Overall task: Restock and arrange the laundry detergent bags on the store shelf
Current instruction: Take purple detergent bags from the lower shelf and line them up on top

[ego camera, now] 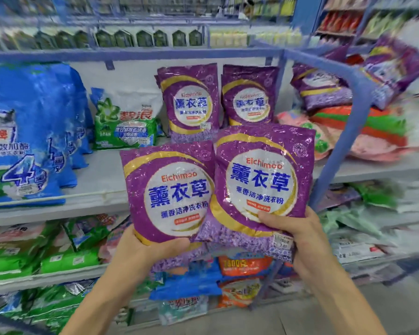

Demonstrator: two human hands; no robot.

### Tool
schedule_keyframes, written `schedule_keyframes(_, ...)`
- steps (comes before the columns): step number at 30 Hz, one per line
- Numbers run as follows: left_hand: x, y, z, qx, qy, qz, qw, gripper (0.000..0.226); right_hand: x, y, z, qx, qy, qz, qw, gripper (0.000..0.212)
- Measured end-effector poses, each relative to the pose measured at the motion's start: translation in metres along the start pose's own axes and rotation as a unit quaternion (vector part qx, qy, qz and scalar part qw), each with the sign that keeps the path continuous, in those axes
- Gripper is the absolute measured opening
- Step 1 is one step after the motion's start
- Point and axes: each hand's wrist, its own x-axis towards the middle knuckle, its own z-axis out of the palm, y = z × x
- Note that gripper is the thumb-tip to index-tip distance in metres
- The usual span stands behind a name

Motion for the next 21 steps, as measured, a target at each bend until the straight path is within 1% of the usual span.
schedule_keyframes(3,0.023,0.010,0.003,-0.007,-0.001,0.019,1.000,0.070,0.020,-0.012,-0.007,0.000,-0.005,-0.016,1.000,0.083)
schedule_keyframes(4,0.033,0.014,0.004,-0.006,-0.001,0.027,1.000,0.069,0.027,-0.018,-0.007,-0.001,-0.011,-0.021,1.000,0.079)
schedule_keyframes(6,0.056,0.022,0.005,-0.001,0.001,0.044,0.999,0.070,0.042,-0.030,-0.006,-0.012,-0.021,-0.042,0.999,0.059)
schedule_keyframes(8,0.080,0.030,0.007,-0.001,0.005,0.058,0.998,0.071,0.060,-0.043,-0.003,-0.021,-0.024,-0.063,0.998,0.049)
schedule_keyframes(11,0.120,0.040,0.008,-0.043,0.010,0.048,0.998,0.078,0.098,-0.058,0.000,-0.023,-0.017,-0.083,0.996,0.046)
schedule_keyframes(14,0.162,0.051,0.010,-0.074,0.013,0.035,0.997,0.086,0.137,-0.073,0.001,-0.036,0.010,-0.112,0.993,0.044)
schedule_keyframes(17,0.204,0.060,0.013,-0.088,0.022,0.034,0.995,0.099,0.173,-0.088,0.003,-0.039,0.028,-0.133,0.990,0.034)
schedule_keyframes(18,0.216,0.062,0.014,-0.091,0.021,0.030,0.995,0.097,0.184,-0.091,0.003,-0.043,0.031,-0.130,0.990,0.031)
schedule_keyframes(19,0.227,0.062,0.015,-0.097,0.015,0.022,0.995,0.089,0.195,-0.094,0.003,-0.050,0.030,-0.126,0.990,0.028)
schedule_keyframes(21,0.248,0.061,0.016,-0.118,0.019,-0.007,0.993,0.059,0.219,-0.097,0.001,-0.070,0.024,-0.116,0.990,0.023)
